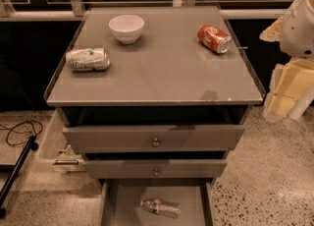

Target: Pick water bottle from bottom drawer and place on counter

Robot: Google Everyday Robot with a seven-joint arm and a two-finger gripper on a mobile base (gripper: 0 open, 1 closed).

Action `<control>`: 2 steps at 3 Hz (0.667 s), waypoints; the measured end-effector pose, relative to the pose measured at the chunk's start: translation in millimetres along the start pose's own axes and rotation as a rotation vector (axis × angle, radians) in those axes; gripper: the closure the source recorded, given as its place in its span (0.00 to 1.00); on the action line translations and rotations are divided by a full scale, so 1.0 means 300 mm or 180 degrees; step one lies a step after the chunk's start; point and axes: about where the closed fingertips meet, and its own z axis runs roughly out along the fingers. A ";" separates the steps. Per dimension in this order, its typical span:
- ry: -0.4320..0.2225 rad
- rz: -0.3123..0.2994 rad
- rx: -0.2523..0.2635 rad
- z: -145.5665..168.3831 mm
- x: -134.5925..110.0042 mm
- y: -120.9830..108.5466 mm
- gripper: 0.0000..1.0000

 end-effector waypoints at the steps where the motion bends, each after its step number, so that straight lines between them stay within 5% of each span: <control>1: 0.0000 0.0000 0.0000 0.000 0.000 0.000 0.00; 2: -0.0066 -0.0024 0.0013 0.001 0.004 -0.010 0.00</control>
Offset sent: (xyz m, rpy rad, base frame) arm 0.0056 -0.0061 -0.0055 0.0375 -0.0002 0.0274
